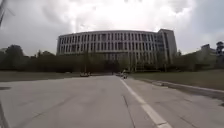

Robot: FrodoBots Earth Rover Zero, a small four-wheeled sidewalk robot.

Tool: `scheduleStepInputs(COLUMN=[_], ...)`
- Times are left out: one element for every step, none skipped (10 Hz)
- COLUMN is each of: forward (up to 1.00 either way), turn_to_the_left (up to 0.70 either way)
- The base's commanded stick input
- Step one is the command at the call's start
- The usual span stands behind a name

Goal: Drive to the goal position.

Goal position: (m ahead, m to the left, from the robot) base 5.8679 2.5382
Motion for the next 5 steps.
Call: scheduleStepInputs(forward=[0.70,0.70,0.70,0.70,0.70], turn_to_the_left=[0.00,0.00,0.00,0.00,0.00])
